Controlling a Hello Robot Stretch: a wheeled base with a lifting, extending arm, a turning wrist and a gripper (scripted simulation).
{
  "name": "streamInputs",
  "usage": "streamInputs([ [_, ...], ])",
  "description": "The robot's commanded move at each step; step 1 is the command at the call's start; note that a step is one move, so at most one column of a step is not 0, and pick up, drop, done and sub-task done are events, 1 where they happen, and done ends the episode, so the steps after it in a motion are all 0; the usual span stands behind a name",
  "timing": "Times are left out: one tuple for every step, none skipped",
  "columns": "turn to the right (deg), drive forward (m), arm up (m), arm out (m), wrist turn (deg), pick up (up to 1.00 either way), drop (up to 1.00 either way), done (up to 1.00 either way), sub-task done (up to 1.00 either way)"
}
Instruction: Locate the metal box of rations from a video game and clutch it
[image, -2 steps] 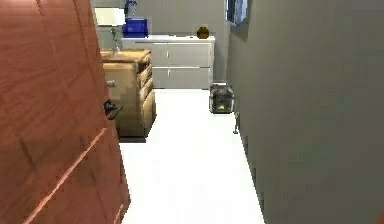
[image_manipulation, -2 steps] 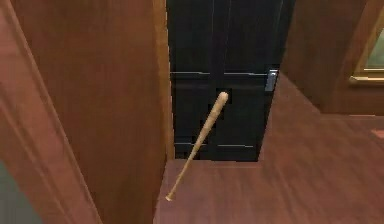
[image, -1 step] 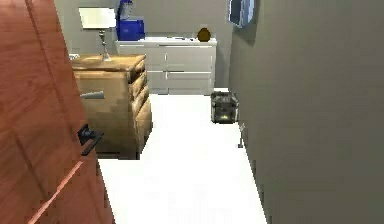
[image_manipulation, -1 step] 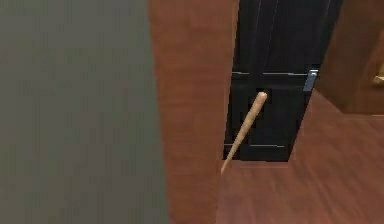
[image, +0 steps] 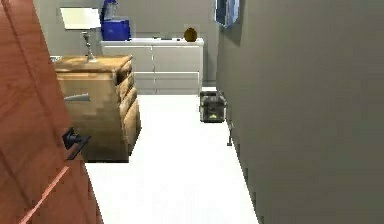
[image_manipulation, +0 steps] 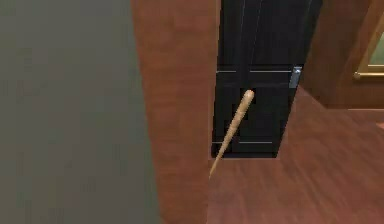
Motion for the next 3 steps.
streamInputs([
  [0.0, 1.0, 0.0, 0.0, 0.0, 0.0, 0.0, 0.0, 0.0],
  [0.0, 0.8, 0.0, 0.0, 0.0, 0.0, 0.0, 0.0, 0.0],
  [-45.0, 0.0, 0.0, 0.0, 0.0, 0.0, 0.0, 0.0, 0.0],
])
